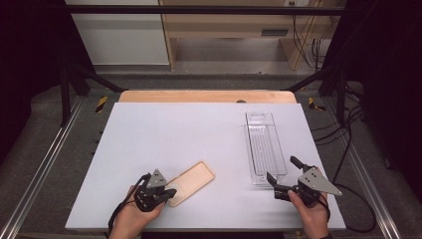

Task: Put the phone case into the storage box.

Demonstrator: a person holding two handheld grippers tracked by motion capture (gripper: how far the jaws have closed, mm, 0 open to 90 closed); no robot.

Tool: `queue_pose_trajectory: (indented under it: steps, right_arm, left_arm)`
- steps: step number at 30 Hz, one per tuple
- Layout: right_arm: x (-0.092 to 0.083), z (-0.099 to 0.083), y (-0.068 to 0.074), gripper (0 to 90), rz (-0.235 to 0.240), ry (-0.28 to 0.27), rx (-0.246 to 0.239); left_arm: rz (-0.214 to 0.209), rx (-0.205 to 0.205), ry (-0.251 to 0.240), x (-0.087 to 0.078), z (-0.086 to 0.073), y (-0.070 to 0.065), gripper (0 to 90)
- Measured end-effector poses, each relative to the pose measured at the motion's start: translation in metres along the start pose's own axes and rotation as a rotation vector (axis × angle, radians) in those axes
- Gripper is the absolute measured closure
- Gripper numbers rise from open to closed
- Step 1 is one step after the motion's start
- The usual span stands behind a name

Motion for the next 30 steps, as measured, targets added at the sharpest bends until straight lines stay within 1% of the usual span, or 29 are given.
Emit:
queue_pose_trajectory:
  steps: [1,2,3,4,5,6,7,8,9,10,12,13,14,17,18,19,20,22,24,25,28,30]
  right_arm:
    - [0.001,-0.001,0.001,4.1,0.004,0.003,0.002]
    - [0.001,-0.001,0.001,4.0,0.005,0.005,-0.003]
    - [0.001,-0.001,0.001,4.0,0.005,0.005,-0.003]
    - [0.002,-0.001,0.001,4.0,0.008,0.007,-0.004]
    - [0.003,-0.001,0.003,4.0,0.011,0.009,-0.009]
    - [0.003,-0.001,0.003,4.0,0.011,0.009,-0.009]
    - [0.003,-0.001,0.004,4.0,0.014,0.008,-0.010]
    - [0.003,-0.001,0.004,4.0,0.014,0.008,-0.010]
    - [0.003,-0.001,0.004,3.9,0.015,0.012,-0.008]
    - [0.003,-0.001,0.004,3.9,0.015,0.012,-0.008]
    - [0.003,-0.002,0.004,4.0,0.016,0.012,-0.007]
    - [0.003,-0.001,0.004,3.9,0.016,0.012,-0.008]
    - [0.003,-0.001,0.004,3.9,0.015,0.011,-0.008]
    - [0.003,-0.001,0.003,4.0,0.013,0.008,-0.007]
    - [0.002,-0.001,0.003,4.0,0.016,0.010,-0.003]
    - [0.003,-0.002,0.003,4.0,0.018,0.011,-0.001]
    - [0.003,-0.002,0.003,4.0,0.018,0.011,-0.001]
    - [0.003,-0.002,0.003,4.1,0.019,0.012,0.001]
    - [0.003,-0.002,0.003,4.0,0.020,0.012,-0.001]
    - [0.003,-0.002,0.003,4.0,0.021,0.012,-0.002]
    - [0.003,-0.002,0.003,4.0,0.021,0.012,-0.002]
    - [0.003,-0.002,0.004,4.0,0.022,0.011,-0.002]
  left_arm:
    - [0.055,-0.011,-0.043,-0.002,0.007,0.009,73.6]
    - [0.081,-0.015,-0.070,-0.002,0.011,0.014,67.0]
    - [0.095,-0.030,-0.099,-0.002,0.014,0.019,67.0]
    - [0.099,-0.059,-0.123,-0.002,0.017,0.023,56.7]
    - [0.110,-0.090,-0.132,-0.002,0.017,0.029,41.8]
    - [0.110,-0.090,-0.132,-0.002,0.017,0.029,30.9]
    - [0.111,-0.109,-0.123,0.002,0.015,0.031,22.2]
    - [0.111,-0.109,-0.123,0.002,0.015,0.031,18.3]
    - [0.085,-0.103,-0.090,0.007,0.011,0.026,14.4]
    - [0.085,-0.103,-0.090,0.007,0.011,0.026,11.3]
    - [0.034,-0.093,-0.061,0.013,0.006,0.018,10.7]
    - [0.015,-0.083,-0.045,0.015,0.004,0.015,10.6]
    - [0.005,-0.071,-0.027,0.018,0.002,0.012,9.7]
    - [-0.008,-0.033,0.012,0.025,-0.004,0.008,6.7]
    - [-0.010,-0.030,0.018,0.026,-0.006,0.007,6.7]
    - [-0.025,-0.023,0.027,0.028,-0.007,0.004,6.7]
    - [-0.025,-0.023,0.027,0.028,-0.007,0.004,6.7]
    - [-0.048,-0.025,0.026,0.029,-0.007,0.001,6.7]
    - [-0.051,-0.020,0.032,0.030,-0.008,0.000,6.4]
    - [-0.047,-0.004,0.046,0.031,-0.011,0.000,6.0]
    - [-0.044,0.006,0.057,0.033,-0.013,0.000,5.8]
    - [-0.043,0.005,0.059,0.034,-0.014,0.000,5.8]
Point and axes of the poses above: each handheld gripper's, and its own axes: x roughly forward along the jaws, z roughly out of its top, y roughly to its left, the point moved 9 cm from there along x, roughly forward along the jaws, and after that the axes turned 7 degrees about z, right-handed, at the moved point
